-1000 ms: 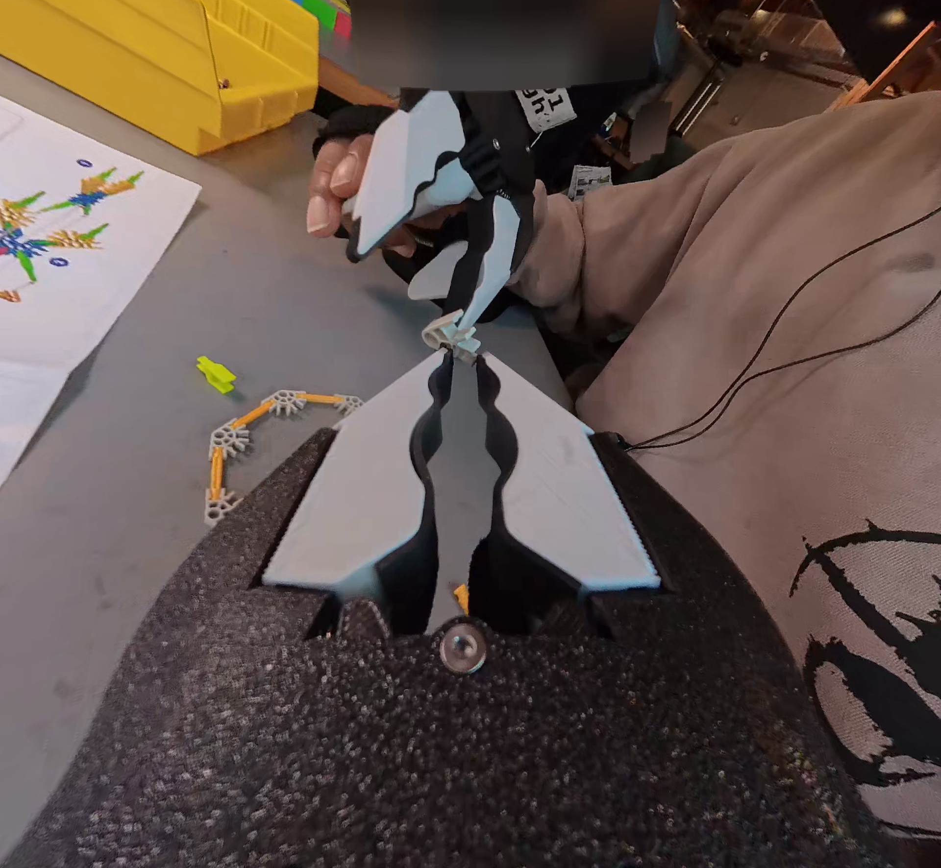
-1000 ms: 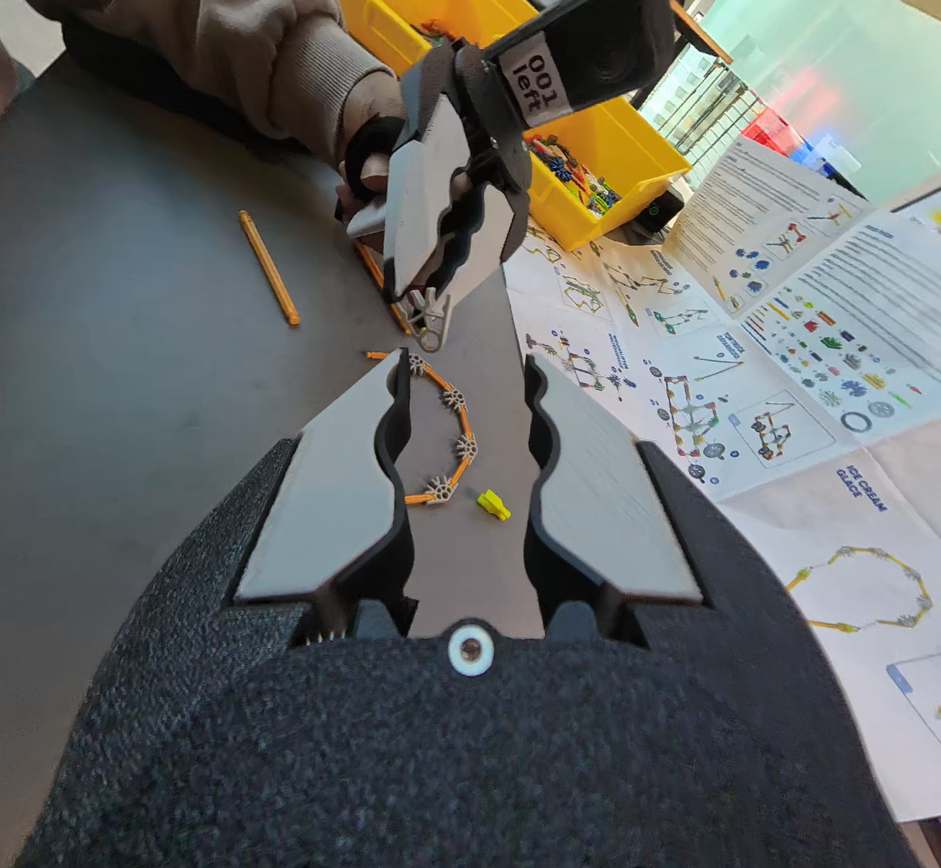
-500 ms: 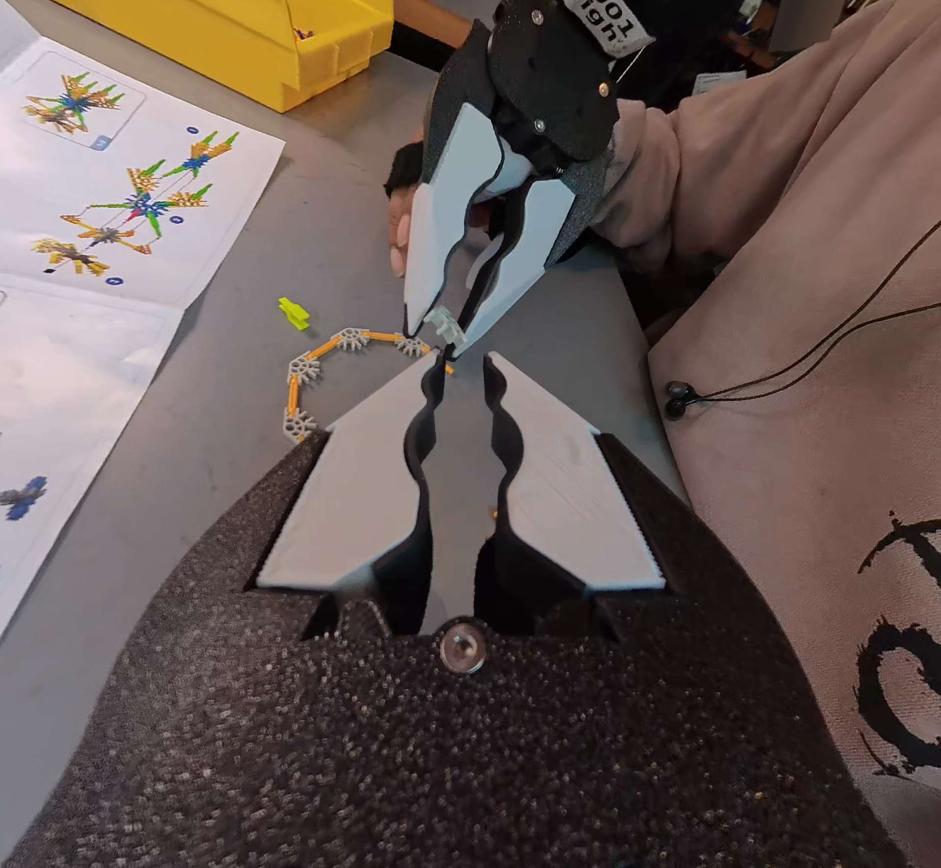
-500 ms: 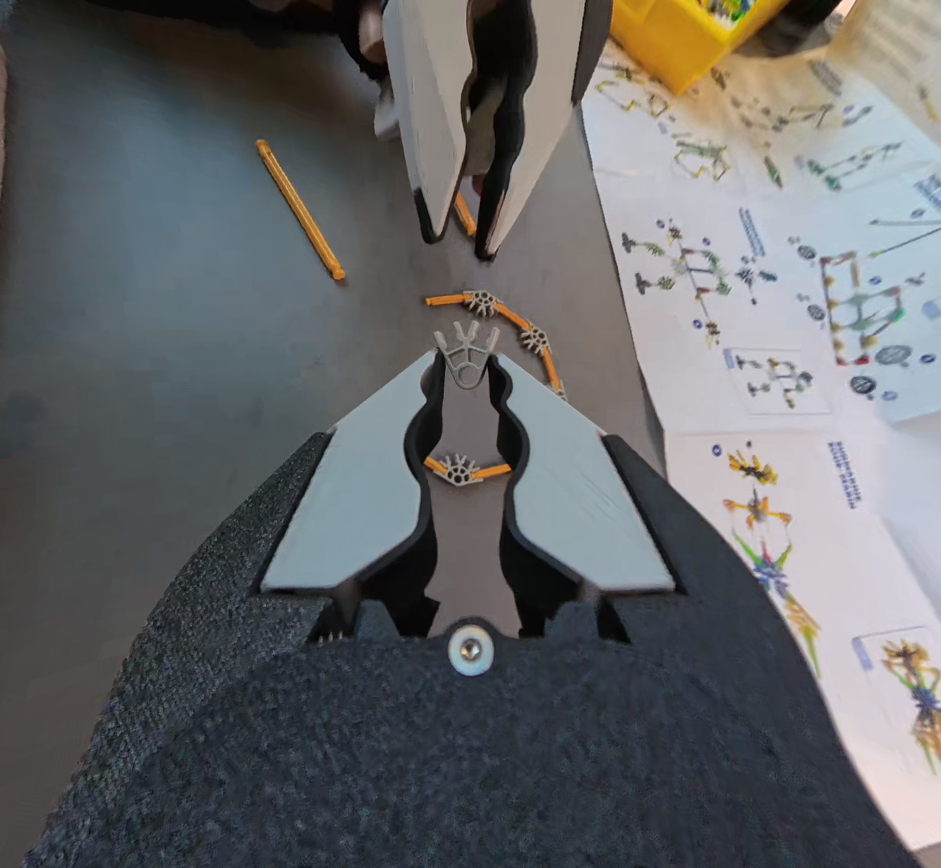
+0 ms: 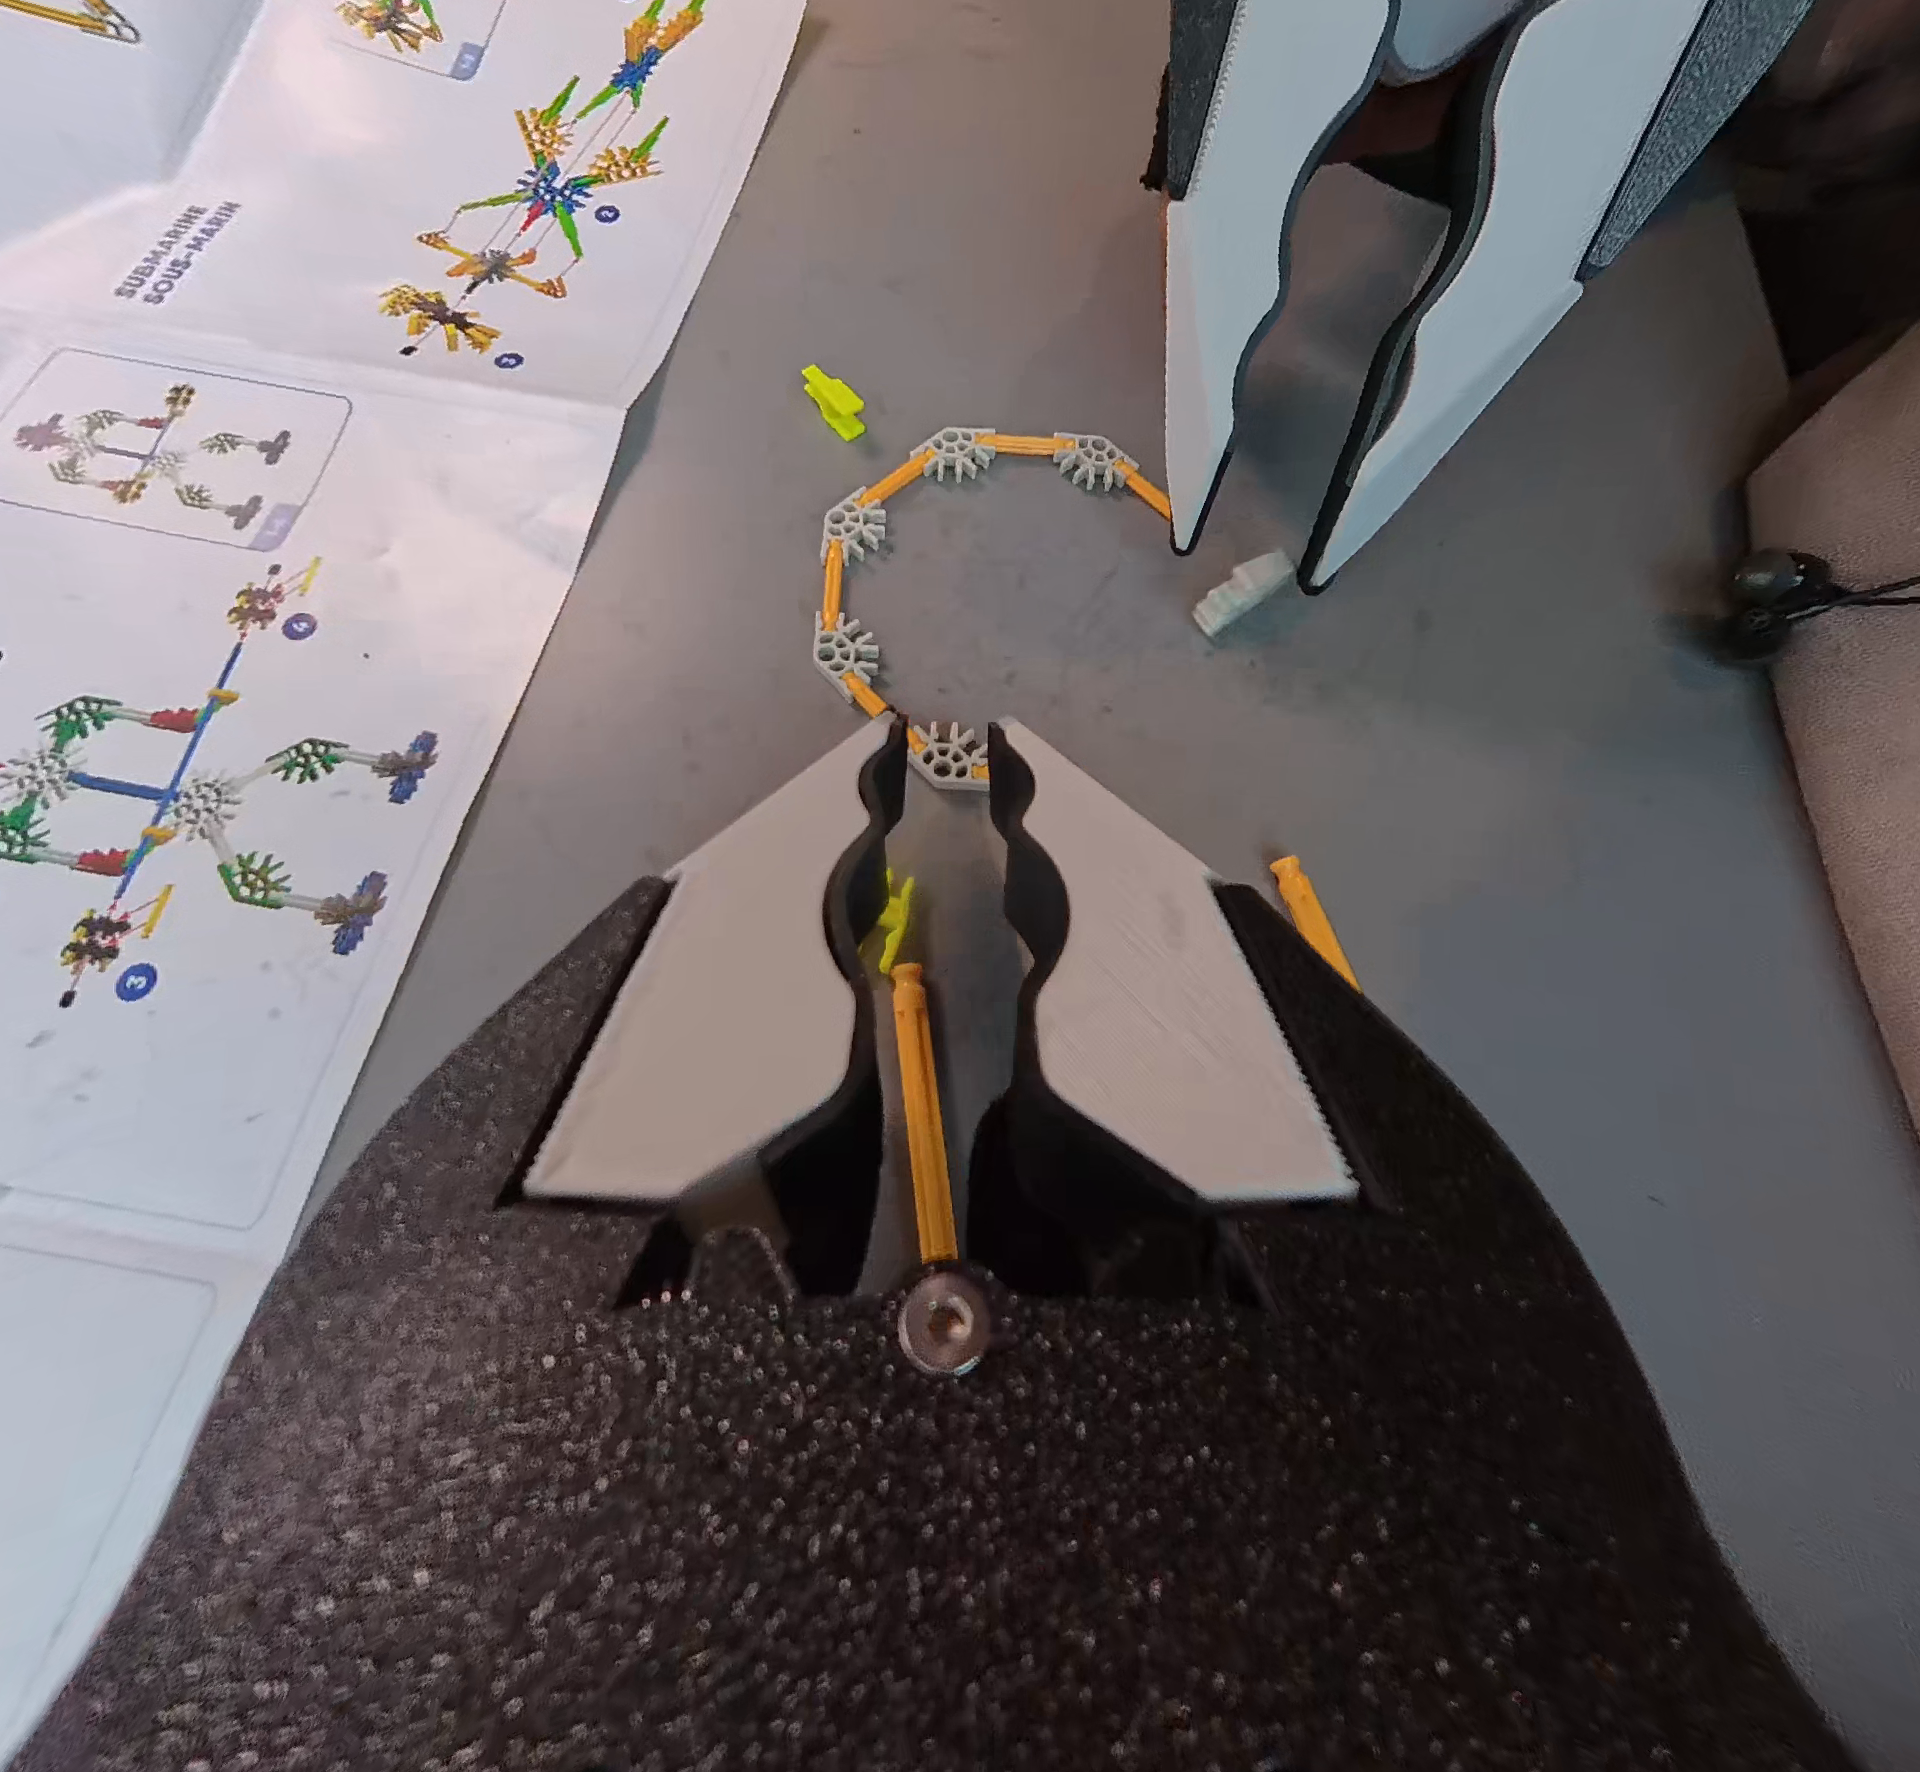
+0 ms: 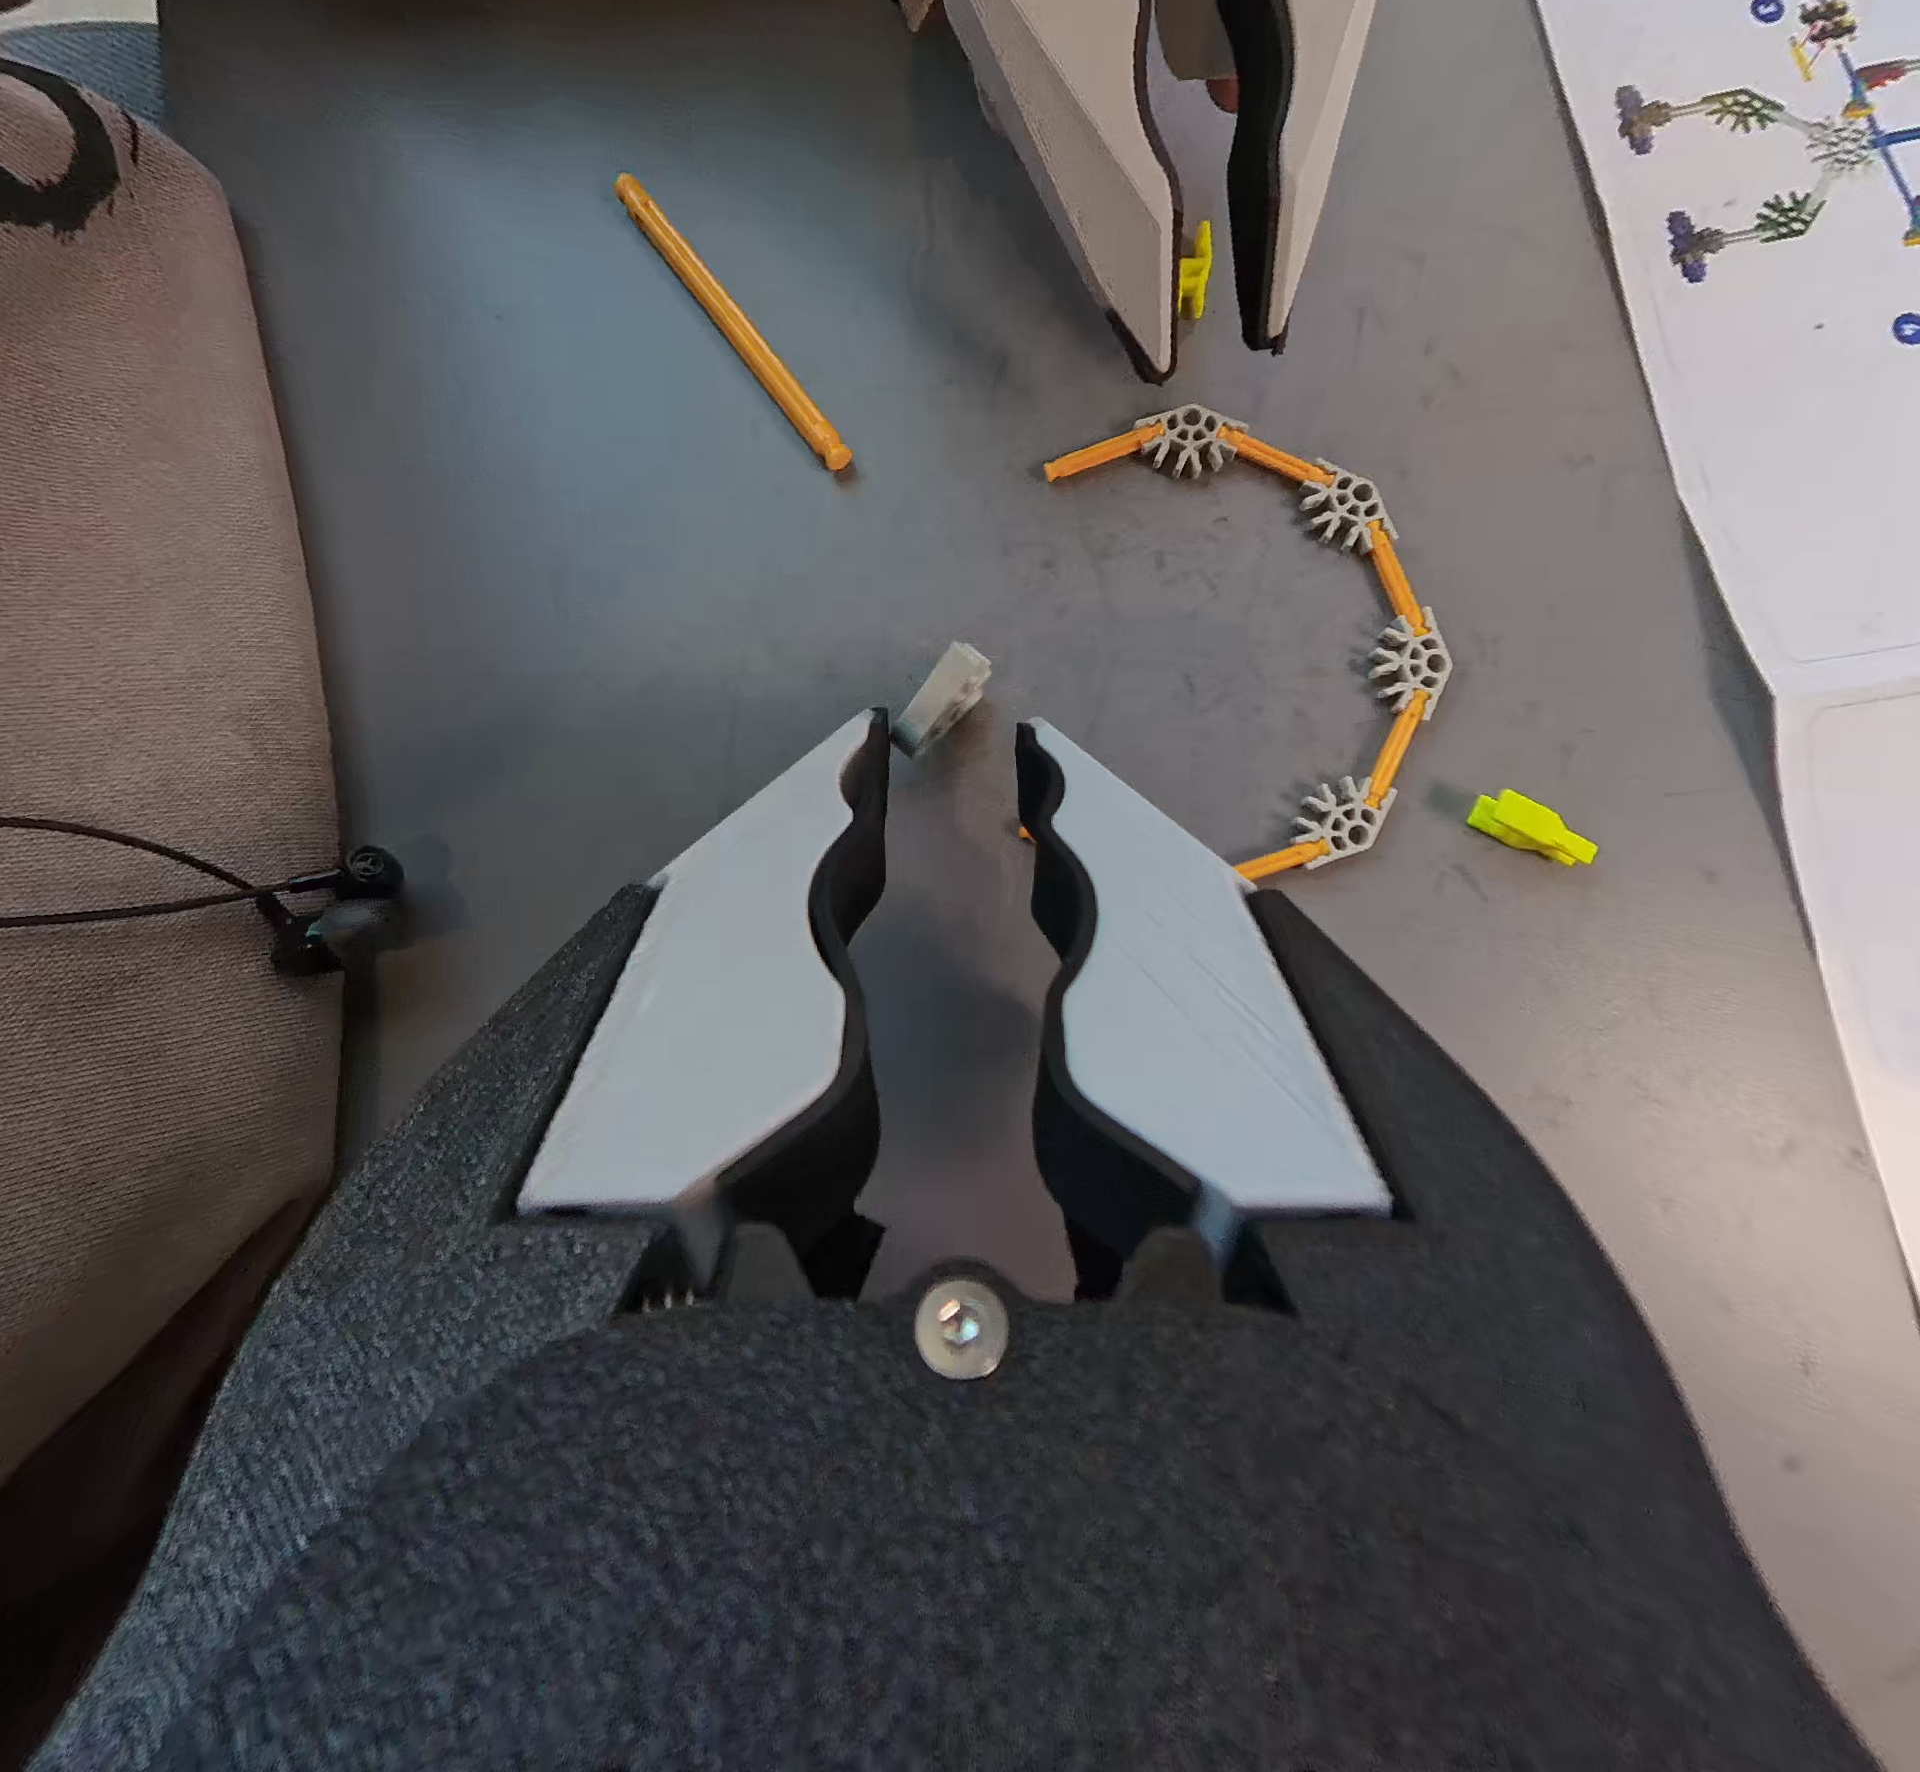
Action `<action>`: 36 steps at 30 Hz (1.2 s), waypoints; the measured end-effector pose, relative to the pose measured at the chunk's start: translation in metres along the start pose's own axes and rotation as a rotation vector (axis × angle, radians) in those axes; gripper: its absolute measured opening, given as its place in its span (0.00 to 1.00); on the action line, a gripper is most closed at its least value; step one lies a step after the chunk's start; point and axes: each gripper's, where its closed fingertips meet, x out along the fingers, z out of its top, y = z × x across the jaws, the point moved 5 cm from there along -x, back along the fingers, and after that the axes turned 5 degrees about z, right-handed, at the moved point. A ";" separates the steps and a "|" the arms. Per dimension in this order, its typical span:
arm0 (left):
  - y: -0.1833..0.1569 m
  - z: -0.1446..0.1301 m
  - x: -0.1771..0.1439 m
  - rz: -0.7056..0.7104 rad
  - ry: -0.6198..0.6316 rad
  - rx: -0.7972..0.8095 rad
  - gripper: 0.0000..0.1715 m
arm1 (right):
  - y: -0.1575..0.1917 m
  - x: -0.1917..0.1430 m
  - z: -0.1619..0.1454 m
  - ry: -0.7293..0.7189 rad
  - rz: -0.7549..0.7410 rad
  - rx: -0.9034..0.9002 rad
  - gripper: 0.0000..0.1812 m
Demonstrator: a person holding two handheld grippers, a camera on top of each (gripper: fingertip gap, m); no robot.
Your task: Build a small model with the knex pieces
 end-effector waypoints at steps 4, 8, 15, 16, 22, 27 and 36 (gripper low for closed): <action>0.001 -0.008 0.005 0.029 0.050 0.040 0.09 | -0.001 -0.003 -0.003 -0.001 0.041 -0.019 0.14; 0.005 -0.011 0.004 0.048 0.057 0.044 0.09 | 0.004 -0.006 -0.008 0.034 0.078 -0.097 0.14; 0.008 -0.013 0.004 0.069 0.061 0.049 0.09 | 0.030 0.005 -0.007 0.036 0.196 -0.228 0.12; 0.008 -0.013 0.003 0.074 0.059 0.052 0.09 | 0.033 0.004 -0.003 0.001 0.221 -0.233 0.12; 0.015 -0.011 -0.005 0.098 0.040 0.047 0.09 | 0.002 -0.028 0.012 -0.223 0.145 -0.201 0.12; 0.018 -0.013 -0.014 0.103 0.057 0.072 0.09 | -0.007 -0.029 0.003 -0.216 0.133 -0.247 0.13; 0.032 -0.033 -0.036 0.080 0.123 0.037 0.09 | 0.032 0.005 0.010 -0.088 0.157 -0.365 0.25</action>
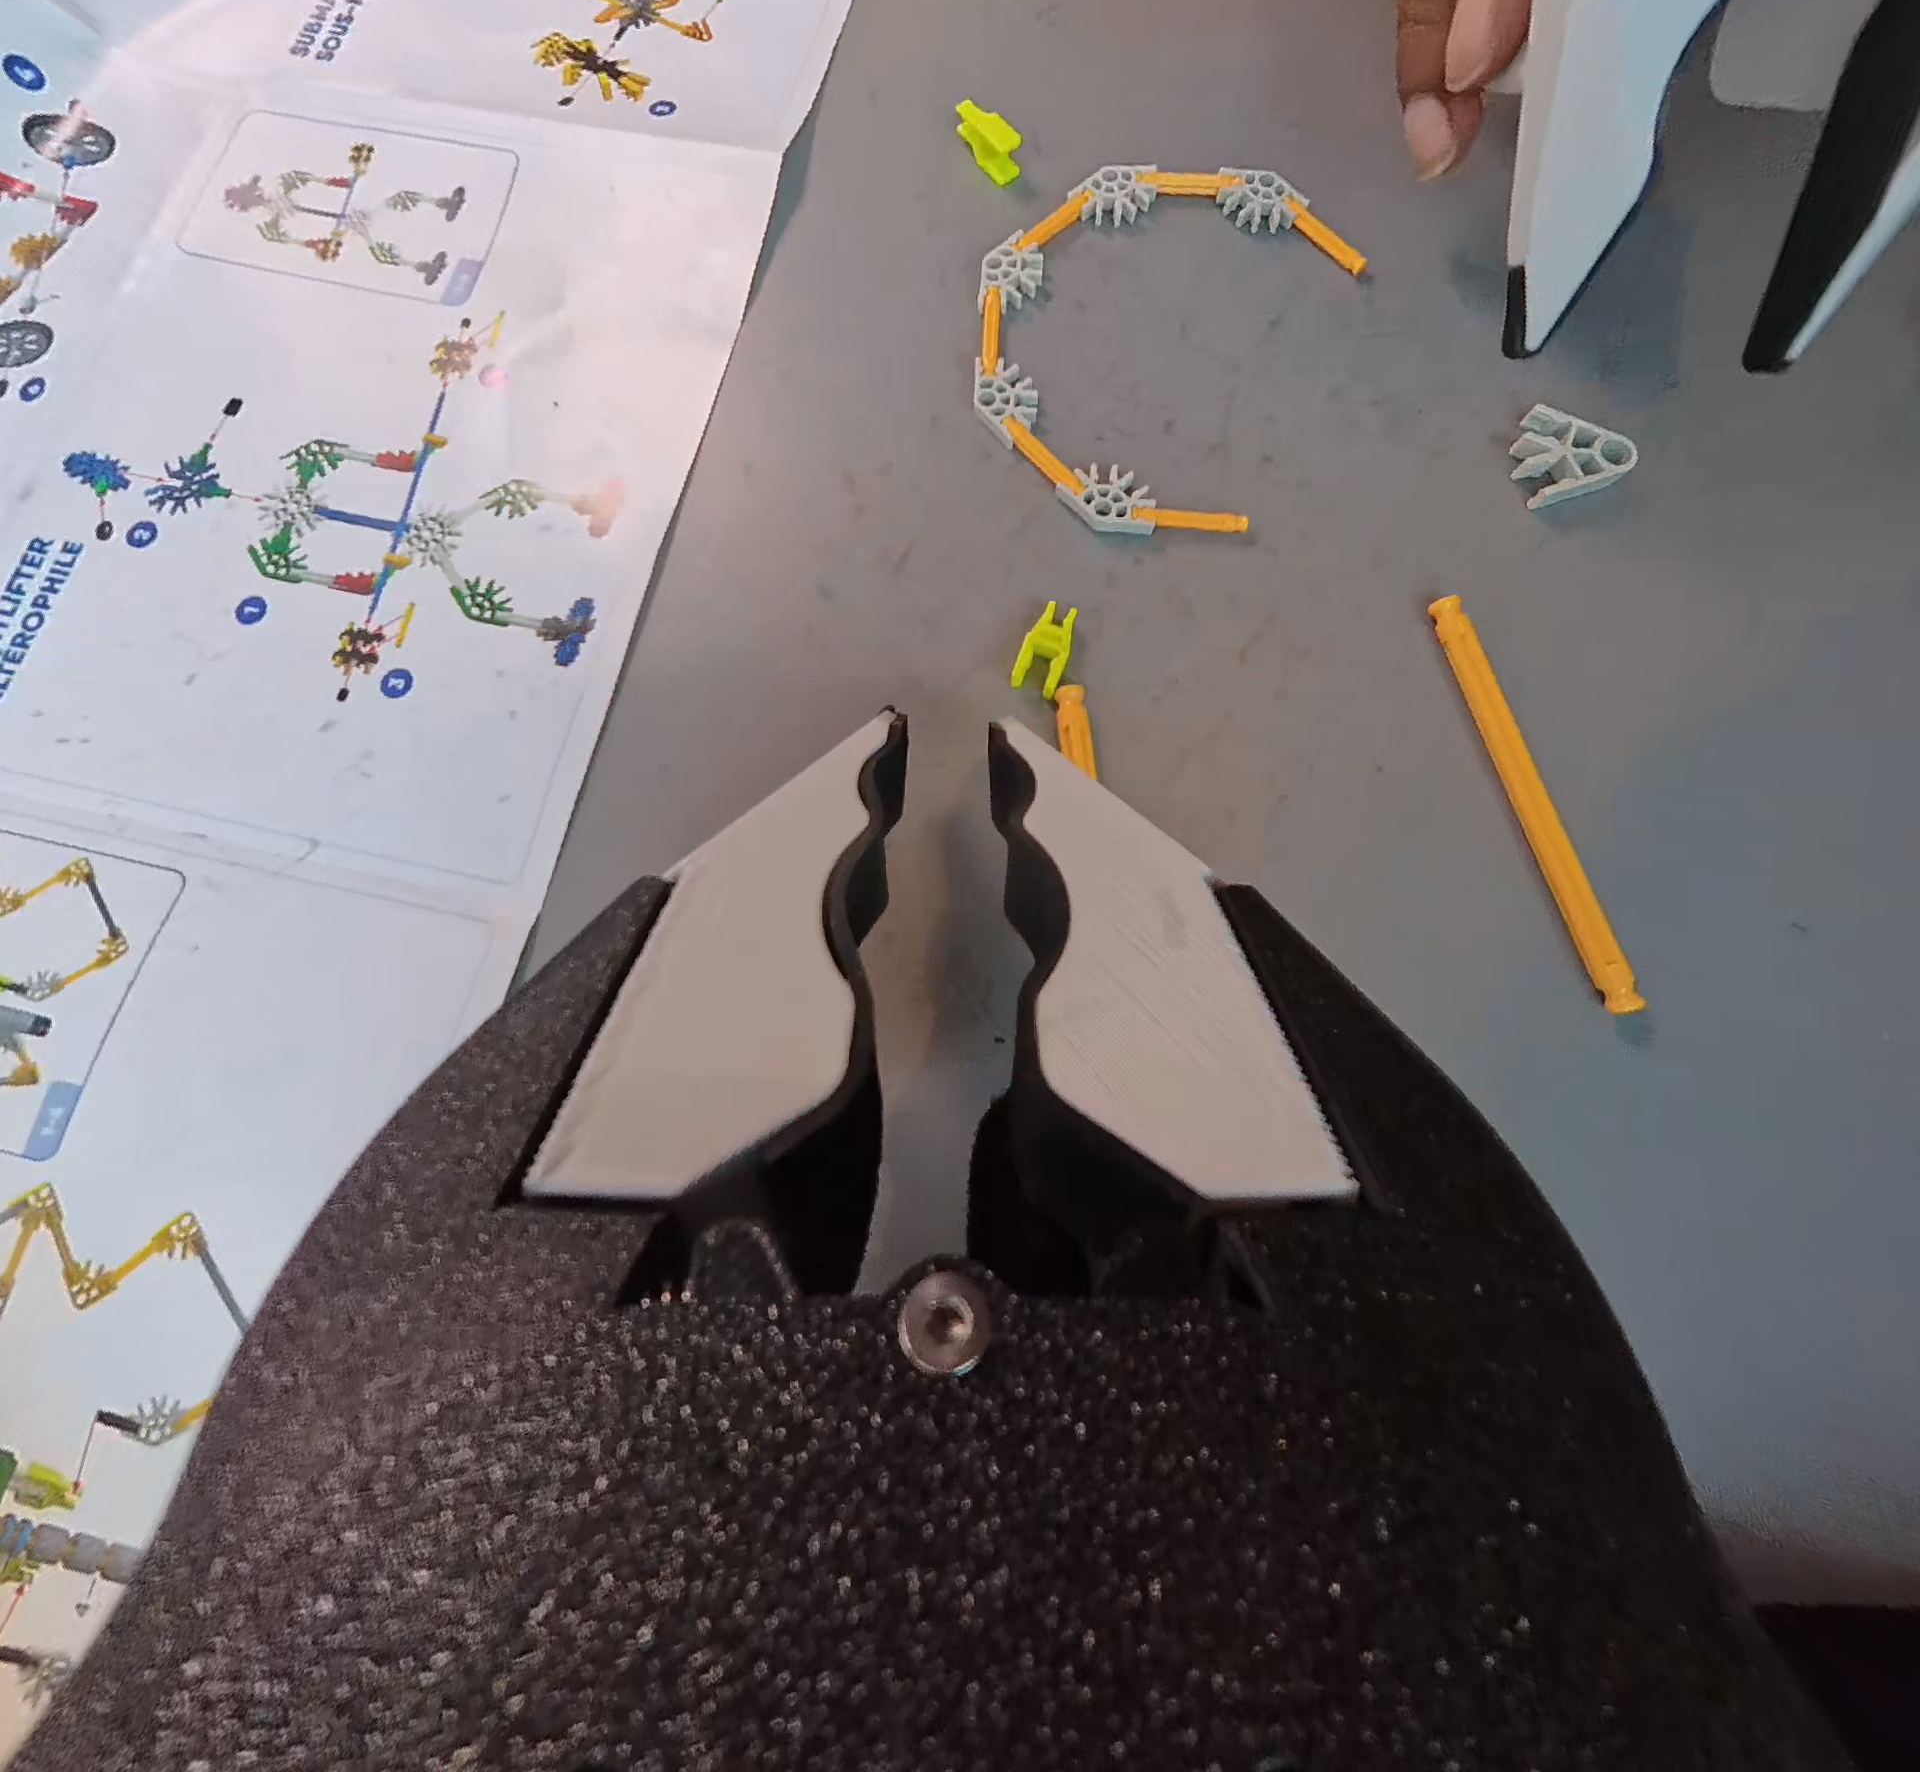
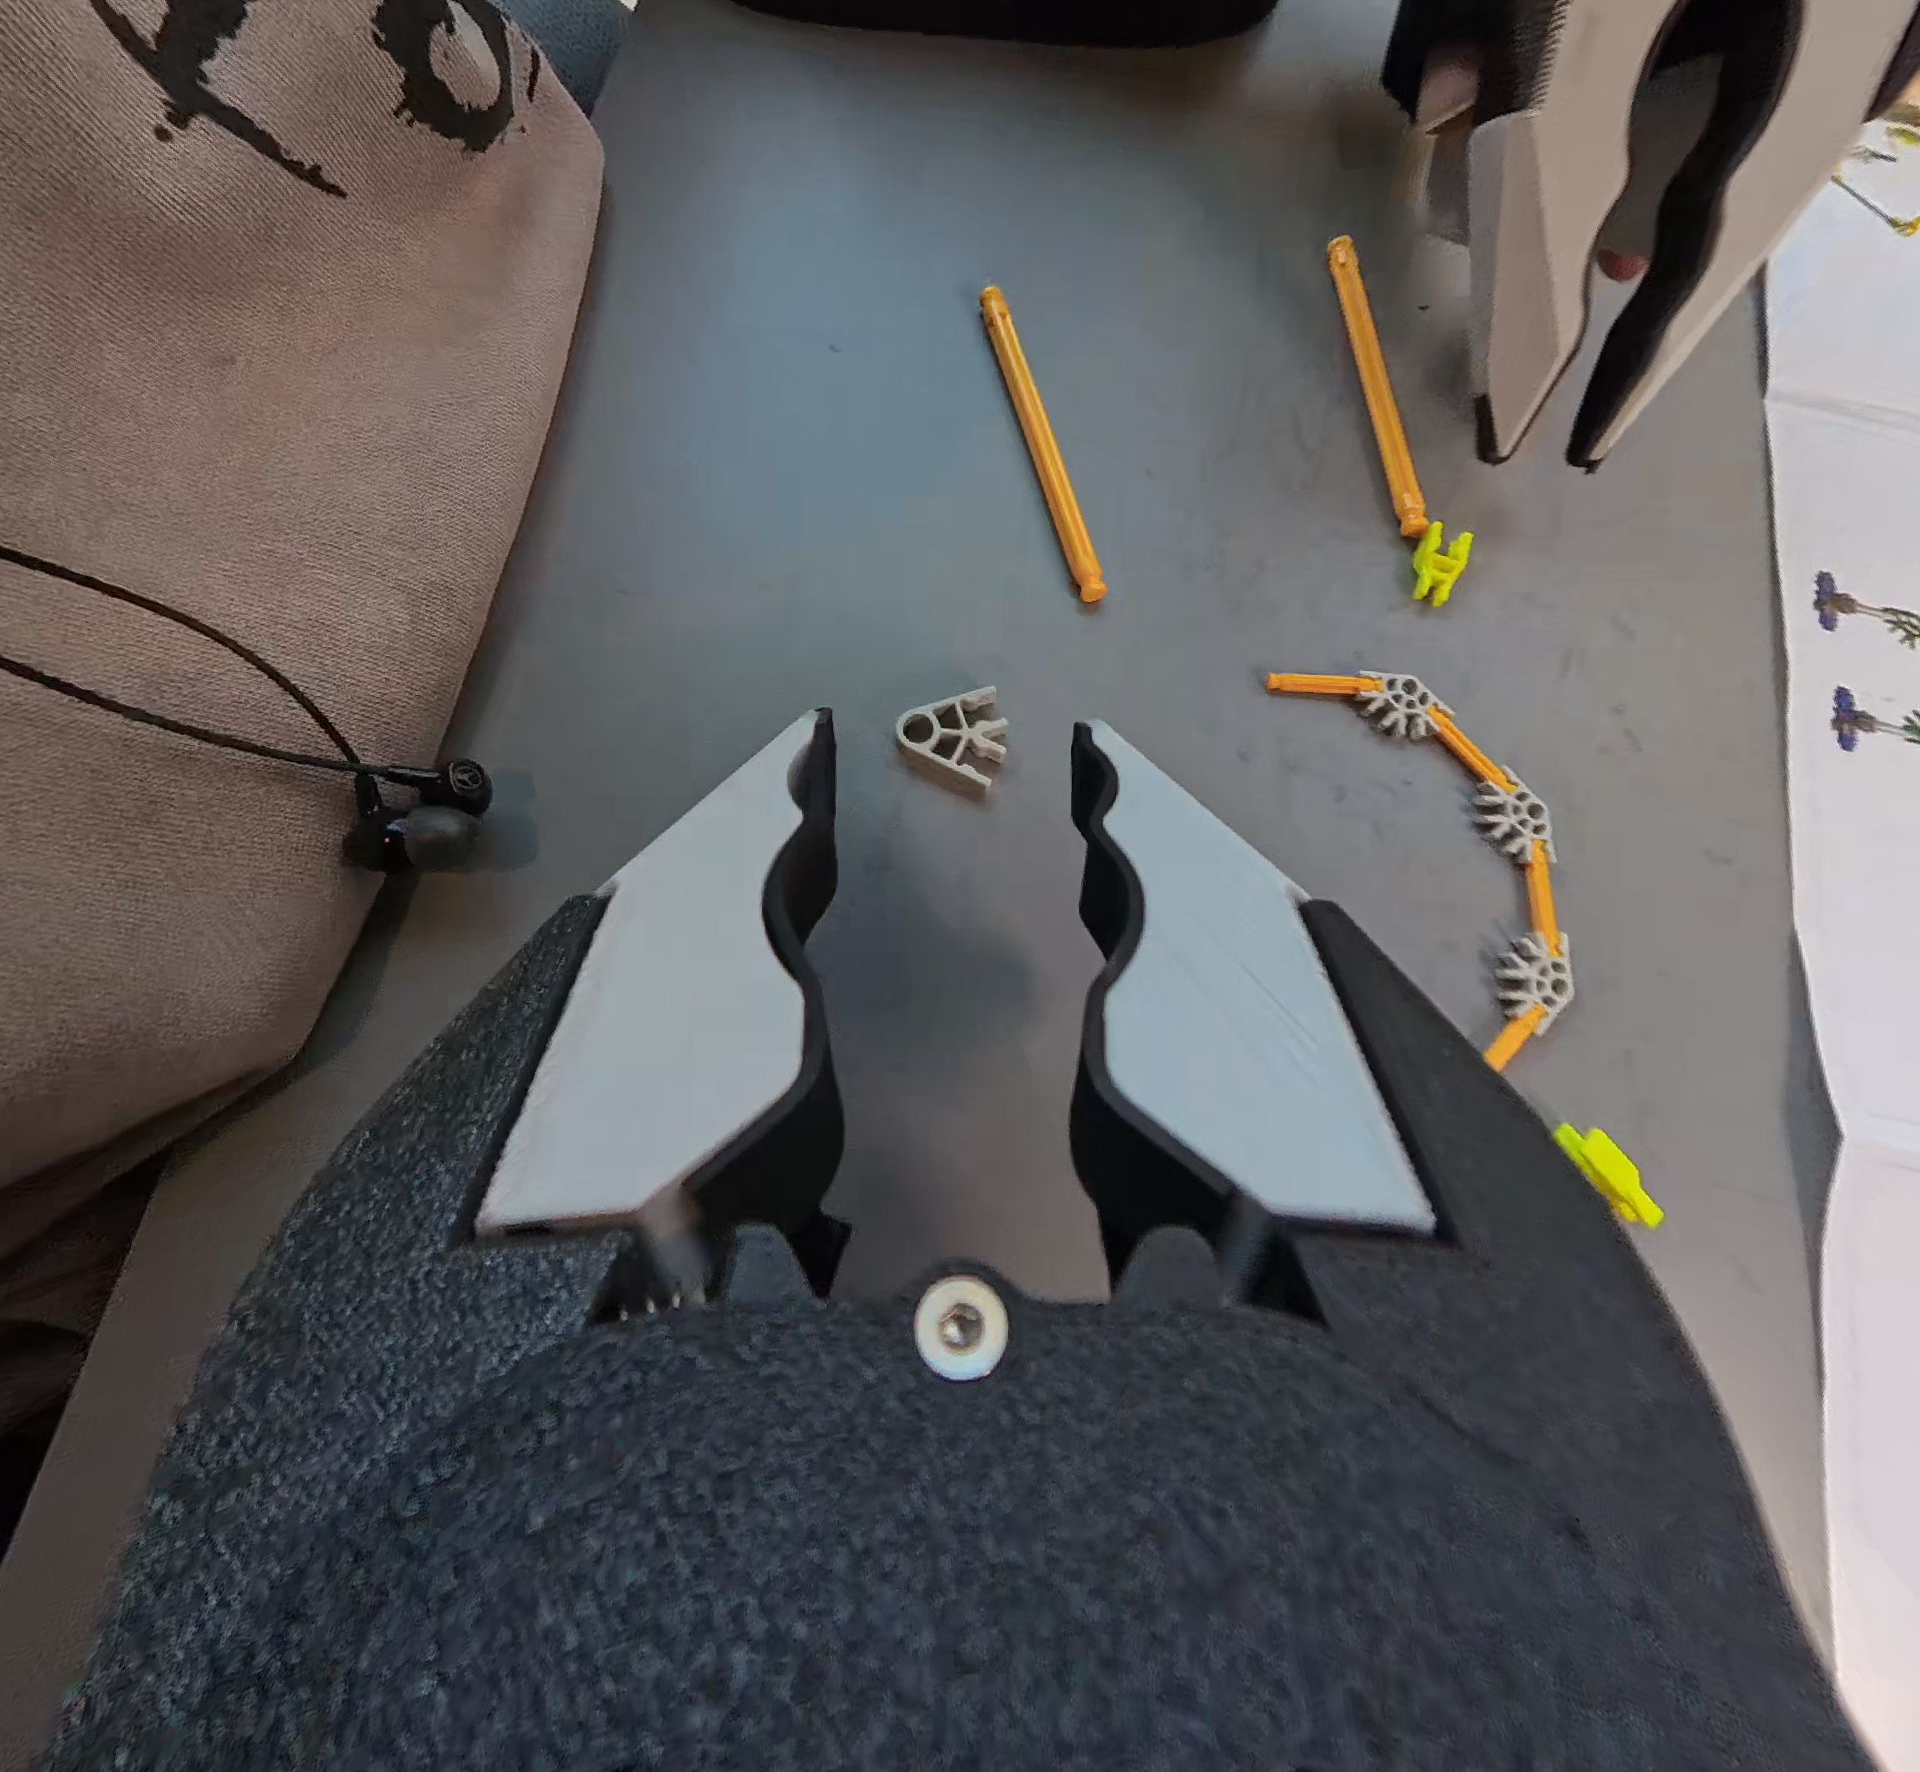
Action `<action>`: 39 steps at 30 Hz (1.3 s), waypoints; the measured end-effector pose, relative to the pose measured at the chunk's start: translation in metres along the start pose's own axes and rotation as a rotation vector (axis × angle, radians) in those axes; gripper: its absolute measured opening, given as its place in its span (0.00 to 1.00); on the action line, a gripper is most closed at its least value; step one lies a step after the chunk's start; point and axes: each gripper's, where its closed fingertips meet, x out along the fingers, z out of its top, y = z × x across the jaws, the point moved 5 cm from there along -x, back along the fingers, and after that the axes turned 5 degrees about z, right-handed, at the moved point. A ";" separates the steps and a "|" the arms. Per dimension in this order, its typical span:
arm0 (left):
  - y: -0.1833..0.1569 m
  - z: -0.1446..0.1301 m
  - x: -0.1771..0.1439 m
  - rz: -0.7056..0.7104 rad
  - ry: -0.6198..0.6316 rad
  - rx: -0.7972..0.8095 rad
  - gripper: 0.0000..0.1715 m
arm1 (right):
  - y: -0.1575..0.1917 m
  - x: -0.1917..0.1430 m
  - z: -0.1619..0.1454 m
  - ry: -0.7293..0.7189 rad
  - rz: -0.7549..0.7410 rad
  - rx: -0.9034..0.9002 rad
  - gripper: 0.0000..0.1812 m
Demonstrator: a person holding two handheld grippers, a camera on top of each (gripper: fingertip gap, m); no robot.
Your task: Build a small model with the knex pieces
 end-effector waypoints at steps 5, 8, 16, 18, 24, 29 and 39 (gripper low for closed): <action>0.002 -0.002 0.000 -0.012 -0.001 -0.023 0.09 | 0.001 0.018 -0.005 0.080 -0.015 -0.001 0.20; -0.002 -0.002 0.005 -0.025 0.008 -0.013 0.09 | -0.003 0.018 -0.006 0.085 -0.042 -0.016 0.15; -0.013 0.001 0.013 -0.057 0.014 0.012 0.09 | -0.011 0.008 -0.001 0.000 -0.046 0.031 0.19; -0.011 0.004 0.009 -0.046 -0.005 0.008 0.09 | -0.033 -0.010 -0.004 -0.047 -0.142 0.098 0.19; -0.011 0.006 0.001 -0.058 -0.011 -0.003 0.10 | -0.080 -0.041 -0.049 0.022 -0.365 0.268 0.19; -0.016 0.006 0.007 -0.054 0.008 0.024 0.11 | -0.092 -0.030 -0.044 0.053 -0.431 0.255 0.14; -0.018 0.009 0.008 -0.046 -0.005 0.035 0.11 | -0.120 -0.010 -0.026 0.256 -0.247 0.216 0.00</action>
